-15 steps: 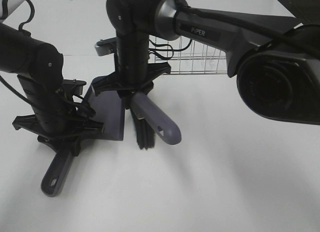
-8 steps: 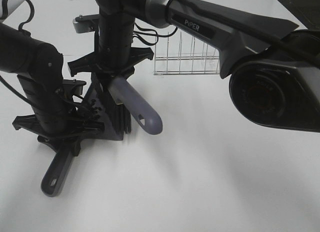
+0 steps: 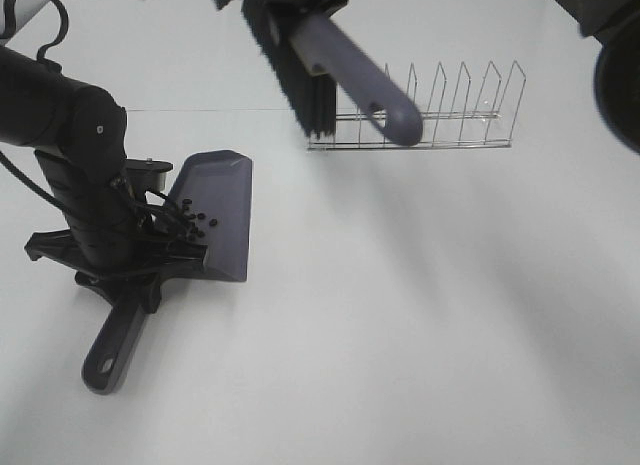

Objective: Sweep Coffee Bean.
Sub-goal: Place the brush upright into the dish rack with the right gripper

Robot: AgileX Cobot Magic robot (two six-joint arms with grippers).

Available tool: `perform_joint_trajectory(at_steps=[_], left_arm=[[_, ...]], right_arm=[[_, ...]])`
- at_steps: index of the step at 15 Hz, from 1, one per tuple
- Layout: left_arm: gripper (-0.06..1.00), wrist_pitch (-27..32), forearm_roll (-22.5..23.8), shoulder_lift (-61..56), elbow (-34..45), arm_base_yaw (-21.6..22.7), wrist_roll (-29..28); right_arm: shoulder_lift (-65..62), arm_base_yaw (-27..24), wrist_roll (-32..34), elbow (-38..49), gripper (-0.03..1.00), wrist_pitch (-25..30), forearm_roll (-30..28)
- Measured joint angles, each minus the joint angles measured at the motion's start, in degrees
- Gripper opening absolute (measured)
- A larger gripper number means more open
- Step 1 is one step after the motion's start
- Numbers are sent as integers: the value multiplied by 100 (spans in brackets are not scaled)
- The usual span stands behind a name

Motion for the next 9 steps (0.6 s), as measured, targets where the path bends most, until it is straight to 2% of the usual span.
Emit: perform_joint_trajectory(at_steps=[6,9], left_arm=[[27,0,0,0,0,0,0],[27,6,0,0,0,0,0]], right_arm=[[-1129,-1874,-34,2011,28,23,69],[-1169,-2384,-223,2613,28,29,378]])
